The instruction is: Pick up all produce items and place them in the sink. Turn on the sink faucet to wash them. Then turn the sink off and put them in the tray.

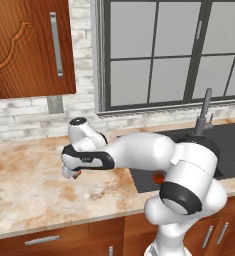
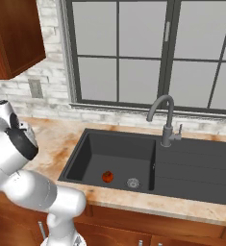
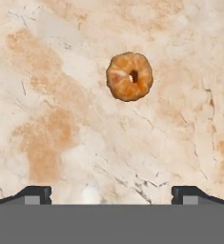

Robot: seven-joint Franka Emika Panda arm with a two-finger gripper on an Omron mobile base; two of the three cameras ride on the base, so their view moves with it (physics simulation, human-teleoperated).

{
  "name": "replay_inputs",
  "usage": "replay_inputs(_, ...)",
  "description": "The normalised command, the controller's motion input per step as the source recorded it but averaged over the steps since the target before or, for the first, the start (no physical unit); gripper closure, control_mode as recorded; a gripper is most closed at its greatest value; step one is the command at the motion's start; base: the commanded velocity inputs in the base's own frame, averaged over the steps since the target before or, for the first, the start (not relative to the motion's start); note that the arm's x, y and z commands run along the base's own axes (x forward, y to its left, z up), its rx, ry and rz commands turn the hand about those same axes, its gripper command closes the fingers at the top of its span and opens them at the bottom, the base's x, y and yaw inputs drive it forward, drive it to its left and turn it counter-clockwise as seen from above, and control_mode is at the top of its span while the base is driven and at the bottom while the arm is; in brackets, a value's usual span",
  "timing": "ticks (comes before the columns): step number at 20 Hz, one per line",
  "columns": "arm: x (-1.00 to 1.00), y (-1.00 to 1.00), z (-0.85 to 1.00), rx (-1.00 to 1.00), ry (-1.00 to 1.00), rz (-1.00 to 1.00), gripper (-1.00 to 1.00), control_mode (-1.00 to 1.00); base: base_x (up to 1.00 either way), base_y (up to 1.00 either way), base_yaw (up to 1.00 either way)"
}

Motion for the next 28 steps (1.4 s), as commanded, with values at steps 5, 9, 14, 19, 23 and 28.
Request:
replay_inputs(5, 0.31, 0.14, -0.2, 0.0, 0.0, 0.0, -1.0, -1.0, 0.0, 0.0, 0.0)
replay_inputs(9, 0.21, 0.19, -0.22, 0.0, 0.0, 0.0, -1.0, -1.0, 0.0, 0.0, 0.0)
replay_inputs(14, 0.19, 0.09, -0.17, 0.0, 0.0, 0.0, -1.0, -1.0, 0.0, 0.0, 0.0)
replay_inputs(19, 0.23, 0.03, -0.13, 0.0, 0.0, 0.0, -1.0, -1.0, 0.0, 0.0, 0.0)
replay_inputs(23, 0.19, 0.1, -0.18, 0.0, 0.0, 0.0, -1.0, -1.0, 0.0, 0.0, 0.0)
replay_inputs(28, 0.12, 0.15, -0.25, 0.0, 0.01, 0.0, -1.0, -1.0, 0.0, 0.0, 0.0)
